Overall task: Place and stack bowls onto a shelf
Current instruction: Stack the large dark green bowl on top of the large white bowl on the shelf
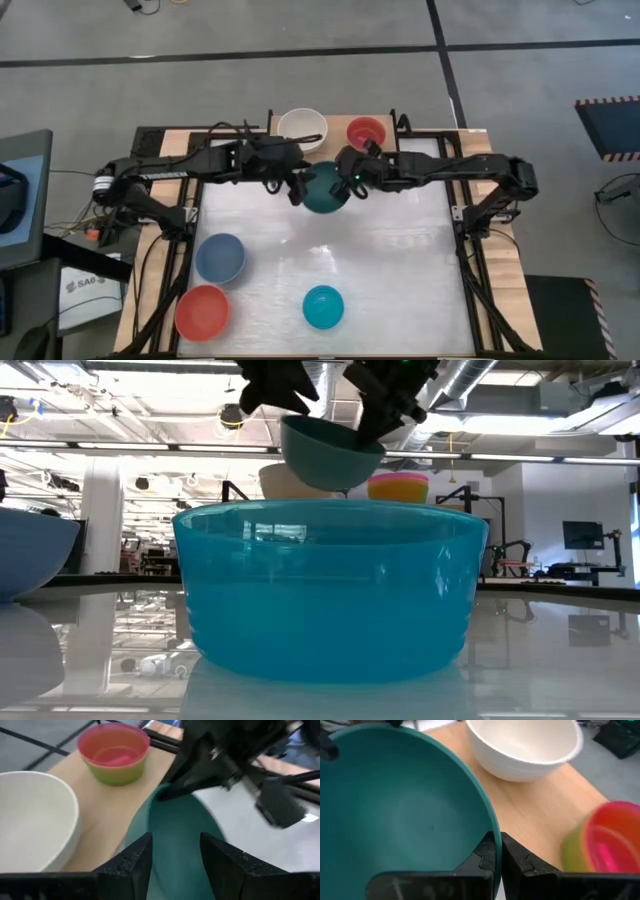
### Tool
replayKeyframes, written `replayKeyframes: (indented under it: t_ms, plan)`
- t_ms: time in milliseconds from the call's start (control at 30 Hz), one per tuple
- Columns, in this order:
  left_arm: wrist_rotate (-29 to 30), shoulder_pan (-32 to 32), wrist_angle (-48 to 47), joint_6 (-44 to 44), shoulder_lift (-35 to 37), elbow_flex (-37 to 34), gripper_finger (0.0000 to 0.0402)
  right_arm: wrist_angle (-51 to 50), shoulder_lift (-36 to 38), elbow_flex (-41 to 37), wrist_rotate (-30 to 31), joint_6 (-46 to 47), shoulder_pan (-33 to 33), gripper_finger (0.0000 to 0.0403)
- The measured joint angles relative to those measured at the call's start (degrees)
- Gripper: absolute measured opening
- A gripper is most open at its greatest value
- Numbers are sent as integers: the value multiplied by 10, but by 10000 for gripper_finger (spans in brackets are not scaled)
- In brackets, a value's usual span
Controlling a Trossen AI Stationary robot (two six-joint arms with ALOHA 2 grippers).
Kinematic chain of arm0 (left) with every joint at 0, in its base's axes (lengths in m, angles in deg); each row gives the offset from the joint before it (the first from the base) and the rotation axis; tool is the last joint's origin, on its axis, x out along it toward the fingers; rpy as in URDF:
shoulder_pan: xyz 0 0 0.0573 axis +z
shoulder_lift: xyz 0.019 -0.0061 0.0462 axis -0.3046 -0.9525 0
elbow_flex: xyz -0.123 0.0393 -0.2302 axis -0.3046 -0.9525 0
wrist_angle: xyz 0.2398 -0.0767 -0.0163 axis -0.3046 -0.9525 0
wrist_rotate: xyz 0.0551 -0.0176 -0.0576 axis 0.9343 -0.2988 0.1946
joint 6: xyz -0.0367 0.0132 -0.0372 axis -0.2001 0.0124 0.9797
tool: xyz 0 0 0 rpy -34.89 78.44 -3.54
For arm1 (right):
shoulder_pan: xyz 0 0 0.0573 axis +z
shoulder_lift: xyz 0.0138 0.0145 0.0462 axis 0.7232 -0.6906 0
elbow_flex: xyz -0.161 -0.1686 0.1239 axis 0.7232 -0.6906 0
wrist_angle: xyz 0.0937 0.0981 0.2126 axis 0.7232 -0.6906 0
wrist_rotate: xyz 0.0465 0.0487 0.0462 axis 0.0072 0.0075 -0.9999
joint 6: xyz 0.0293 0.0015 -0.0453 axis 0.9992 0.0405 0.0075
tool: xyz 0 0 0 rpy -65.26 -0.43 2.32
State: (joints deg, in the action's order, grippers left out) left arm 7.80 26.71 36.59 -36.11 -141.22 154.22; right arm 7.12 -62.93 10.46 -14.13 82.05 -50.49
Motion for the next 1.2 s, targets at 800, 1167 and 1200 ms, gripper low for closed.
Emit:
replayKeyframes:
  t_ms: [800, 1167, 1200]
  plan:
    - [149, 10, 1, -85, -16, 0, 3, 2, 10, 62, 54, -113, 25, 90]
    - [153, 111, -27, -138, -16, 132, 1, -34, 12, 214, 60, -119, 20, 208]
    - [153, 128, -27, -141, -16, 144, 0, -40, 12, 224, 60, -115, 19, 214]
